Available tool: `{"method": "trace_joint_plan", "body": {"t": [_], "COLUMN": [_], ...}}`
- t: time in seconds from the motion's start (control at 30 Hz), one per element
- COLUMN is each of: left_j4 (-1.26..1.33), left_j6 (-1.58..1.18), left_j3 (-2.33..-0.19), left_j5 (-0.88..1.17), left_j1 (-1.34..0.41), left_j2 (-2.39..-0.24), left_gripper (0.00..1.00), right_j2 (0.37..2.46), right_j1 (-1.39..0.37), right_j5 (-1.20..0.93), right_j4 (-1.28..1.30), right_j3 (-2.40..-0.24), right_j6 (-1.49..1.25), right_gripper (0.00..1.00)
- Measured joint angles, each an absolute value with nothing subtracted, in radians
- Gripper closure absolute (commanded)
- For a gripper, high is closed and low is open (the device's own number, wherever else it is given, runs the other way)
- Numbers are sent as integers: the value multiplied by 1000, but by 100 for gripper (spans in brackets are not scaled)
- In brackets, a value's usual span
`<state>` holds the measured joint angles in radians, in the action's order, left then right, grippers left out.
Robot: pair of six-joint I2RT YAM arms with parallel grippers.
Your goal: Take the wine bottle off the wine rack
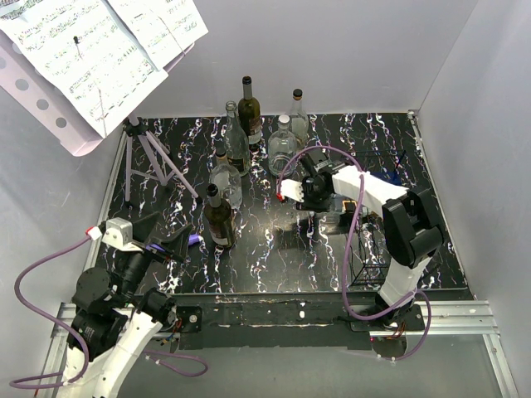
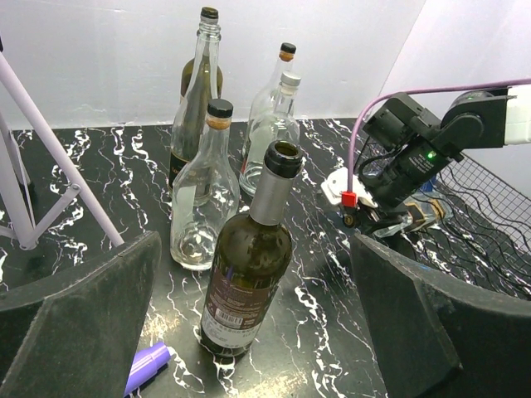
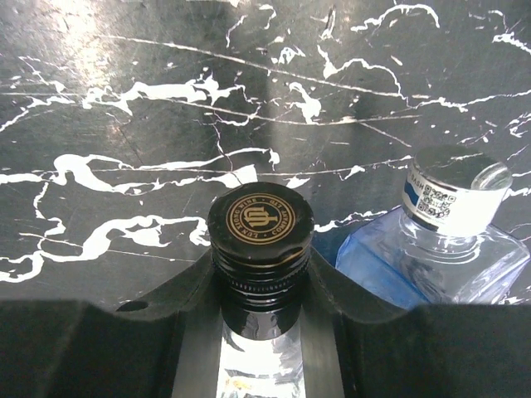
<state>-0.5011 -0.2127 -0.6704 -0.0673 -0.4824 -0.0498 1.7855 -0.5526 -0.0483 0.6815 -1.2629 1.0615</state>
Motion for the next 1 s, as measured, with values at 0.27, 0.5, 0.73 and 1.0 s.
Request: {"method": "trace_joint_plan", "body": {"t": [0.27, 0.5, 0.73, 1.0], "left_j4": [-501, -501, -501, -501], "left_j6": [-213, -213, -213, -213], "left_j3": [-670, -670, -670, -670], "left_j5": [-67, -67, -63, -63], "left_j1": [-482, -483, -483, -483], "left_j2": [-56, -57, -61, -61], "left_gripper": [2, 2, 2, 2], "right_j2": [1795, 1824, 1824, 1824], "right_j1": [-590, -617, -620, -658], "right_j5": [-45, -32, -36, -43], "right_j4": [702, 711, 721, 757], "right_j3": [-1295, -1319, -1334, -1377], "right_j6": [1034, 1014, 1005, 986], "right_gripper": [99, 99, 99, 99]}}
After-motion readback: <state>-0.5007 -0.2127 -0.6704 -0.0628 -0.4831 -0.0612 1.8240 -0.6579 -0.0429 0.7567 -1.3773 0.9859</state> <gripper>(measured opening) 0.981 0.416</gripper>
